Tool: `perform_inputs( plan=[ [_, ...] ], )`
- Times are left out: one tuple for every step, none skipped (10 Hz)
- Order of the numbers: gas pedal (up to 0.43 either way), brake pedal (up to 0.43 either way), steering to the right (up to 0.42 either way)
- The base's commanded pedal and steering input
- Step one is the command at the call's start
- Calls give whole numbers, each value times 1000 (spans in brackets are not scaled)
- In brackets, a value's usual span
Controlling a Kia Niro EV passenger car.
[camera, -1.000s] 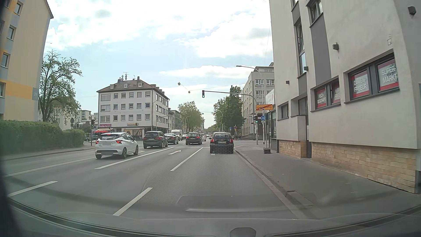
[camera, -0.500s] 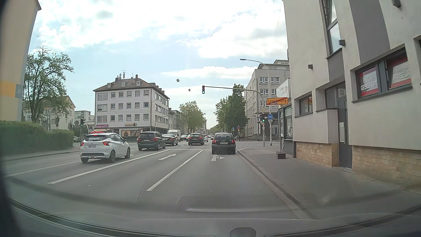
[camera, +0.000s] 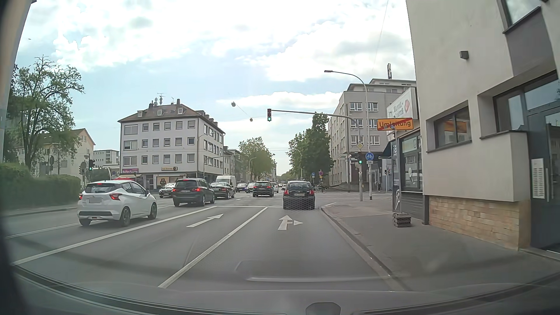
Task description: Follow the waypoints while adhering to traffic rules and regulations
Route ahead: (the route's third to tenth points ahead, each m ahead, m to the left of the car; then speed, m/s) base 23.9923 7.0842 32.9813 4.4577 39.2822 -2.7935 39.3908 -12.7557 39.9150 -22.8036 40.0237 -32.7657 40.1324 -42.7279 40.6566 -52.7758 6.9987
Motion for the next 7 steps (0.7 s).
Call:
perform_inputs(
  plan=[
    [0, 30, -10],
    [0, 30, -11],
    [0, 30, -11],
    [0, 30, -11],
    [0, 30, -11],
    [0, 30, -11],
    [0, 30, -10]
  ],
)
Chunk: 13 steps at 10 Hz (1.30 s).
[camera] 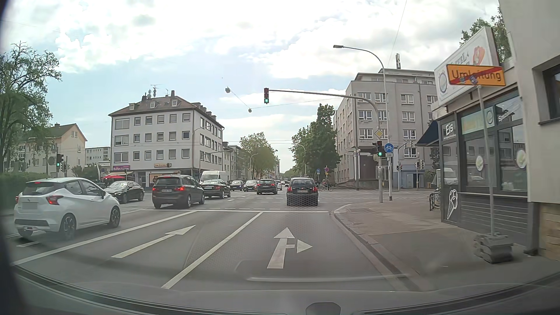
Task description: Follow the waypoints while adhering to traffic rules and regulations
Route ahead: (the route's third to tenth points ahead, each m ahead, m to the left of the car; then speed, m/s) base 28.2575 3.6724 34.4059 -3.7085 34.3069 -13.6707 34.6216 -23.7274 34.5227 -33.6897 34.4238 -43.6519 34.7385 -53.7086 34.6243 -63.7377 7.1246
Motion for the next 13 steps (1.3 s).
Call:
perform_inputs(
  plan=[
    [0, 61, -10],
    [0, 116, -9],
    [0, 171, -9],
    [0, 189, -9],
    [0, 226, -9],
    [0, 238, -7],
    [0, 232, -6],
    [0, 232, -5],
    [0, 226, -5],
    [0, 220, -4],
    [0, 220, -2],
    [0, 220, -1],
    [0, 220, -1]
  ],
)
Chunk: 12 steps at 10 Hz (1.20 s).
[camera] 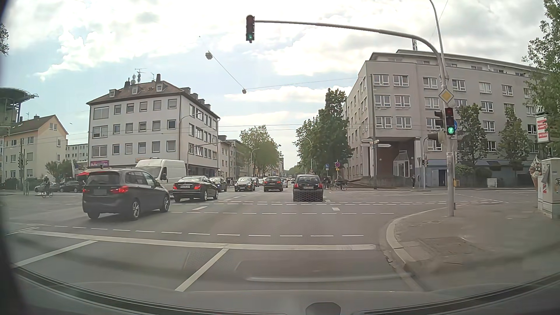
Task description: Follow the waypoints while adhering to traffic rules and regulations
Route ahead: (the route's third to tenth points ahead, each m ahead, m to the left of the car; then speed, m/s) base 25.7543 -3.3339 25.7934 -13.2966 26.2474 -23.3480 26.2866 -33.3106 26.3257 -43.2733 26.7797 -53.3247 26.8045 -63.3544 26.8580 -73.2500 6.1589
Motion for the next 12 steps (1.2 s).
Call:
perform_inputs(
  plan=[
    [0, 220, 0],
    [0, 220, 1],
    [0, 226, 2],
    [0, 226, 2],
    [0, 232, 3],
    [0, 232, 6],
    [0, 232, 7],
    [0, 232, 8],
    [0, 232, 9],
    [0, 232, 16],
    [0, 232, 35],
    [0, 232, 56]
  ],
)
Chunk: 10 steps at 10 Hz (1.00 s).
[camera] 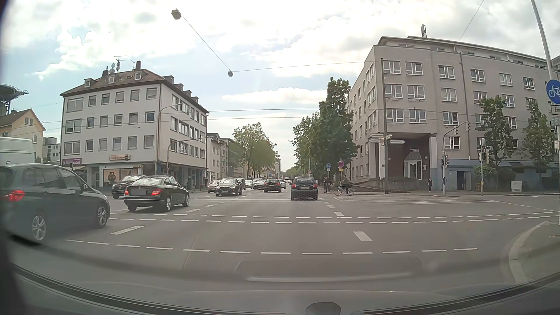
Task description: Follow the waypoints while adhering to traffic rules and regulations
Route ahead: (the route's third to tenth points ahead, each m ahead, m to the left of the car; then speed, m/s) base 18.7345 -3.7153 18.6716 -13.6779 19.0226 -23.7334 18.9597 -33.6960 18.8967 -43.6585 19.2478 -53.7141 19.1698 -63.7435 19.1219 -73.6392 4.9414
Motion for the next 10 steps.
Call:
perform_inputs(
  plan=[
    [0, 232, 87],
    [0, 226, 108],
    [0, 220, 121],
    [0, 116, 141],
    [0, 24, 165],
    [0, 24, 185],
    [39, 24, 211],
    [98, 24, 231],
    [110, 24, 250],
    [110, 24, 276]
  ],
)
